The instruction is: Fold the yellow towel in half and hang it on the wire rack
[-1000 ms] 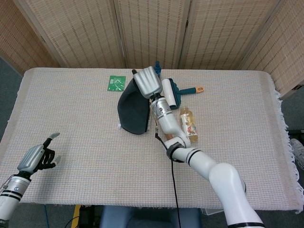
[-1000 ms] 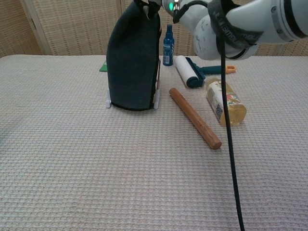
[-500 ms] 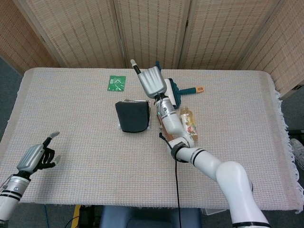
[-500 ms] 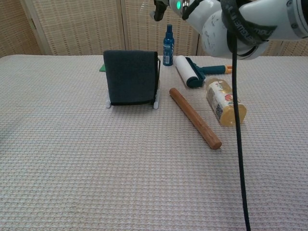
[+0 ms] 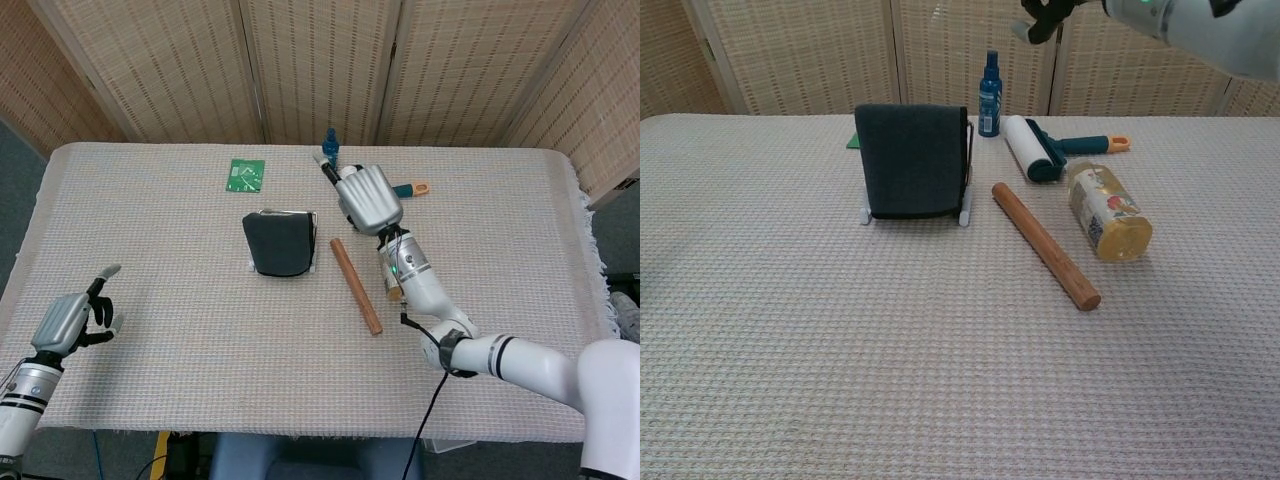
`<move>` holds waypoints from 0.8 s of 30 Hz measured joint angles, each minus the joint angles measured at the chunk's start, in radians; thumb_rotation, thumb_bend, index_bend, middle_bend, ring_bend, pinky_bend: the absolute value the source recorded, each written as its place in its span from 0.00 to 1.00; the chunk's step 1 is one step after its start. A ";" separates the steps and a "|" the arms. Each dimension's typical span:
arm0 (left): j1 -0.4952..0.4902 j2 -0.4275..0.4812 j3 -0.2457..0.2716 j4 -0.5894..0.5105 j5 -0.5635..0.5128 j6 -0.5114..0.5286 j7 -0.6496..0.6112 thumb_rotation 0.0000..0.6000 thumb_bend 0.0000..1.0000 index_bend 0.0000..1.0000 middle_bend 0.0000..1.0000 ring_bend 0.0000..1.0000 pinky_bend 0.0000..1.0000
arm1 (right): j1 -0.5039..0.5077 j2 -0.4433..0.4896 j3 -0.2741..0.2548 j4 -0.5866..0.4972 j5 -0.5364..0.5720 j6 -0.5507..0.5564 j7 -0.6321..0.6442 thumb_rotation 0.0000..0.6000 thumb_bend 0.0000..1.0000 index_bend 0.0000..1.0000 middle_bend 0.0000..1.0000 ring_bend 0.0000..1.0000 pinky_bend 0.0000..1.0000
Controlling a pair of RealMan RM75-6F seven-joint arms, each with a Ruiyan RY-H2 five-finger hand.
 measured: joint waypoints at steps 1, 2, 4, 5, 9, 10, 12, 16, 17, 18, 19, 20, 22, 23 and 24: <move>0.001 -0.002 -0.001 0.000 -0.001 0.007 0.011 1.00 0.45 0.11 0.60 0.54 0.68 | -0.027 0.032 -0.012 -0.044 -0.007 0.014 0.004 1.00 0.47 0.05 0.82 0.91 1.00; 0.003 -0.004 -0.003 0.000 -0.002 0.017 0.024 1.00 0.45 0.12 0.58 0.52 0.66 | -0.054 0.066 -0.026 -0.085 -0.015 0.027 0.010 1.00 0.47 0.06 0.80 0.88 0.99; 0.007 -0.006 -0.004 0.000 -0.001 0.033 0.043 1.00 0.45 0.13 0.53 0.48 0.61 | -0.119 0.141 -0.061 -0.170 -0.038 0.058 0.027 1.00 0.47 0.06 0.77 0.82 0.95; 0.011 -0.007 -0.005 -0.001 0.000 0.045 0.056 1.00 0.45 0.13 0.52 0.47 0.60 | -0.146 0.170 -0.076 -0.200 -0.050 0.072 0.037 1.00 0.47 0.06 0.74 0.79 0.91; 0.024 -0.010 -0.003 -0.006 0.010 0.084 0.108 1.00 0.45 0.14 0.50 0.46 0.57 | -0.261 0.276 -0.149 -0.283 -0.119 0.133 0.117 1.00 0.47 0.06 0.65 0.68 0.83; 0.027 -0.010 -0.002 -0.007 0.012 0.092 0.121 1.00 0.45 0.15 0.50 0.45 0.56 | -0.282 0.293 -0.163 -0.294 -0.135 0.143 0.137 1.00 0.48 0.06 0.63 0.67 0.82; 0.035 -0.011 0.001 -0.012 0.018 0.111 0.155 1.00 0.45 0.15 0.50 0.45 0.54 | -0.324 0.326 -0.192 -0.312 -0.171 0.166 0.186 1.00 0.48 0.06 0.61 0.66 0.79; 0.055 -0.013 0.009 -0.028 0.031 0.150 0.202 1.00 0.45 0.16 0.45 0.41 0.51 | -0.404 0.367 -0.247 -0.325 -0.258 0.219 0.285 1.00 0.48 0.06 0.54 0.59 0.71; 0.062 -0.014 0.013 -0.034 0.036 0.159 0.211 1.00 0.45 0.16 0.43 0.39 0.50 | -0.425 0.376 -0.260 -0.325 -0.281 0.236 0.308 1.00 0.48 0.06 0.52 0.56 0.69; 0.066 -0.014 0.015 -0.037 0.039 0.166 0.216 1.00 0.45 0.16 0.41 0.36 0.48 | -0.454 0.387 -0.279 -0.323 -0.310 0.260 0.339 1.00 0.48 0.06 0.50 0.54 0.67; 0.069 -0.014 0.016 -0.040 0.041 0.174 0.223 1.00 0.45 0.16 0.40 0.35 0.46 | -0.476 0.396 -0.293 -0.321 -0.332 0.278 0.361 1.00 0.48 0.06 0.48 0.52 0.66; 0.075 -0.015 0.018 -0.043 0.045 0.186 0.232 1.00 0.45 0.16 0.40 0.34 0.45 | -0.498 0.403 -0.308 -0.317 -0.352 0.295 0.383 1.00 0.48 0.06 0.47 0.51 0.65; 0.085 -0.018 0.020 -0.047 0.051 0.208 0.243 1.00 0.45 0.16 0.39 0.34 0.44 | -0.549 0.418 -0.339 -0.301 -0.391 0.337 0.428 1.00 0.48 0.06 0.46 0.49 0.64; 0.094 -0.021 0.021 -0.050 0.055 0.226 0.249 1.00 0.45 0.16 0.39 0.34 0.43 | -0.571 0.422 -0.351 -0.293 -0.403 0.356 0.445 1.00 0.48 0.06 0.45 0.48 0.63; 0.101 -0.024 0.023 -0.052 0.058 0.240 0.255 1.00 0.45 0.16 0.39 0.34 0.43 | -0.599 0.425 -0.364 -0.282 -0.416 0.382 0.465 1.00 0.48 0.06 0.44 0.47 0.62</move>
